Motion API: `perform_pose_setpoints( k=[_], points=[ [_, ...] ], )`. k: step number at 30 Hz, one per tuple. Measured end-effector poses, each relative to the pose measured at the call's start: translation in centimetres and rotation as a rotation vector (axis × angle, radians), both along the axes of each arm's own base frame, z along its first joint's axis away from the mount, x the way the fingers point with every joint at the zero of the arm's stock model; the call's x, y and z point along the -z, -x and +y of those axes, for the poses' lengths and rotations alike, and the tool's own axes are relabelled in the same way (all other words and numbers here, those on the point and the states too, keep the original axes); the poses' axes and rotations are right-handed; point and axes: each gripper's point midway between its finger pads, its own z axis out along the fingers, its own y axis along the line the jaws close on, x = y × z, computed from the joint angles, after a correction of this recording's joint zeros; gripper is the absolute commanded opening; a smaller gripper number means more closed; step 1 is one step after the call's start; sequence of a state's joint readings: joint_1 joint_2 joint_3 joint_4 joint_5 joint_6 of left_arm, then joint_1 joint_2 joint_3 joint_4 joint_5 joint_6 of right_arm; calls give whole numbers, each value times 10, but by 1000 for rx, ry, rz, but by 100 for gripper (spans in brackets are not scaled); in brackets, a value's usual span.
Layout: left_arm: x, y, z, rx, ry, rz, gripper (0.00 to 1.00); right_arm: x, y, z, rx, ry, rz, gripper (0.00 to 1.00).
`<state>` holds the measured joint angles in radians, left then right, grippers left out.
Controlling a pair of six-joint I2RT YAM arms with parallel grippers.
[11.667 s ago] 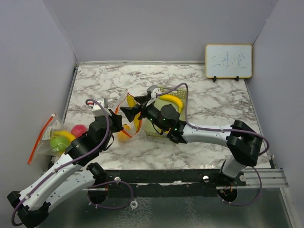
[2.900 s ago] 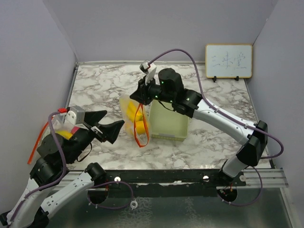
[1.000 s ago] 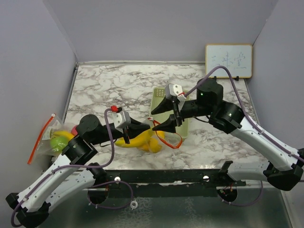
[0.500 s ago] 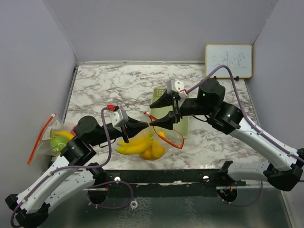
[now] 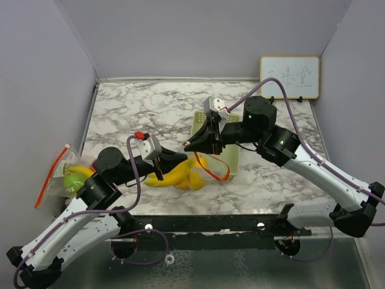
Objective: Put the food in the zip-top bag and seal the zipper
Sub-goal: Zip the zipper food storage bag at the center of the board.
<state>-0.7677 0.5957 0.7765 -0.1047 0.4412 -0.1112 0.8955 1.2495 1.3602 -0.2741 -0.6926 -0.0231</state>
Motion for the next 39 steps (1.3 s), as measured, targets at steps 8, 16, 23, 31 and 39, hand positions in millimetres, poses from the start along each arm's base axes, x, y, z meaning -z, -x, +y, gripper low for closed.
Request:
perform_pose_setpoints(
  k=[8, 16, 23, 31, 39],
  points=[
    [-3, 0, 4, -21, 13, -10, 48, -1, 6, 1, -32, 4, 19, 2],
    [-6, -5, 1, -20, 4, -39, 11, 9, 11, 5, -83, 36, 53, 2],
    [-3, -6, -11, 31, -29, -36, 0, 17, 10, 3, -89, 68, 68, 2],
    [-4, -2, -4, 26, -62, -17, 0, 22, -1, -1, -18, 97, 22, 2],
    [-32, 5, 30, -94, -23, -80, 0, 42, -12, -6, 12, 131, 21, 2]
  ],
)
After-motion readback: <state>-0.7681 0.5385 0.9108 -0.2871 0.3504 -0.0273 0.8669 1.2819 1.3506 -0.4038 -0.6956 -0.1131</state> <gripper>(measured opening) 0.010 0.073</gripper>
